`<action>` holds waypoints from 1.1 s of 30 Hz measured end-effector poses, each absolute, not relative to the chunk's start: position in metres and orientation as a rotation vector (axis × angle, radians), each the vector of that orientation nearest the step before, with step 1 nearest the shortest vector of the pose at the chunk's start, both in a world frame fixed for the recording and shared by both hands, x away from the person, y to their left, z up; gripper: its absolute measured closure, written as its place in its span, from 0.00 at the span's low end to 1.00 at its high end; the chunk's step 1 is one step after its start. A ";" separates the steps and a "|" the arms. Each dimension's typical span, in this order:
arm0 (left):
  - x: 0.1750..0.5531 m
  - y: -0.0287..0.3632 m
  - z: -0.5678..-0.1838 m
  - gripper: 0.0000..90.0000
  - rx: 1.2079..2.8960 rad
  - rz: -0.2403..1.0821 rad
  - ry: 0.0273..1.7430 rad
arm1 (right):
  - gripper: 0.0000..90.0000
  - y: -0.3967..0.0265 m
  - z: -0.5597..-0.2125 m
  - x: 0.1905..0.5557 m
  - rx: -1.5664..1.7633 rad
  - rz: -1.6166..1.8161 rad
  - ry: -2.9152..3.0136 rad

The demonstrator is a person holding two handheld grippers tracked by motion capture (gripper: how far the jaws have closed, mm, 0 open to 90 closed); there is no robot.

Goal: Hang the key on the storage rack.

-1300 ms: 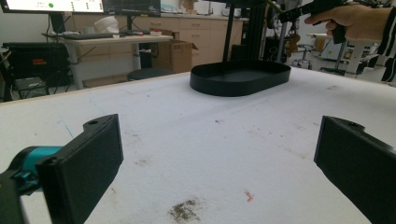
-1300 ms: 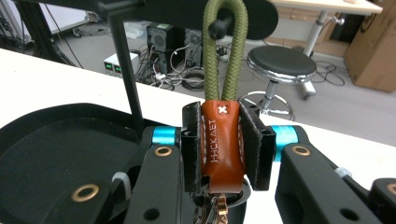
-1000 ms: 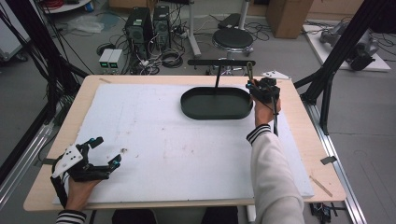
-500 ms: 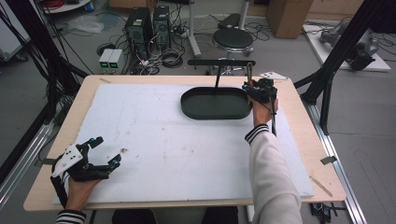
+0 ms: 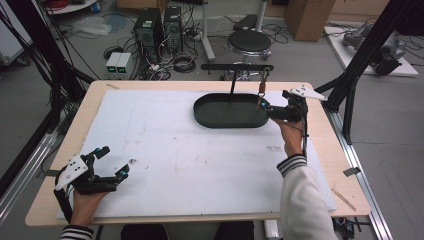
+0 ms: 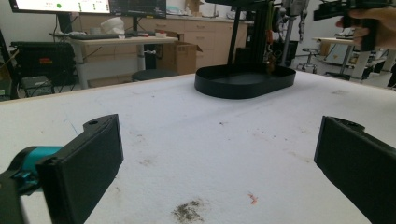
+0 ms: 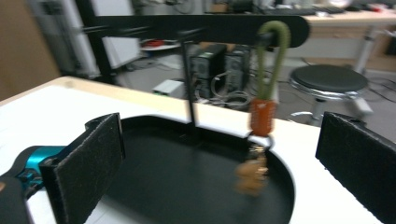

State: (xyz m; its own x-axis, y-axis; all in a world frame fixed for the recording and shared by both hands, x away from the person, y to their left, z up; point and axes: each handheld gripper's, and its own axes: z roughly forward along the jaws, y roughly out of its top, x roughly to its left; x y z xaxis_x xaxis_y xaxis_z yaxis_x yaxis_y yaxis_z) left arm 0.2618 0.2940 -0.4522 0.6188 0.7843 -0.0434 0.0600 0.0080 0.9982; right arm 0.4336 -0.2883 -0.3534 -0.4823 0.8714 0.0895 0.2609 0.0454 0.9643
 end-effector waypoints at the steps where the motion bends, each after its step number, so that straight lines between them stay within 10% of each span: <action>1: 0.262 0.294 -0.452 0.02 1.473 0.659 0.752 | 0.00 -0.290 -0.354 0.424 1.109 1.473 1.796; 14: 0.263 0.293 -0.452 0.02 1.481 0.661 0.764 | 0.00 -0.325 -0.399 0.322 0.876 1.661 1.805; 33: 0.262 0.292 -0.452 0.02 1.481 0.675 0.766 | 0.00 -0.334 -0.452 0.300 0.837 1.678 1.711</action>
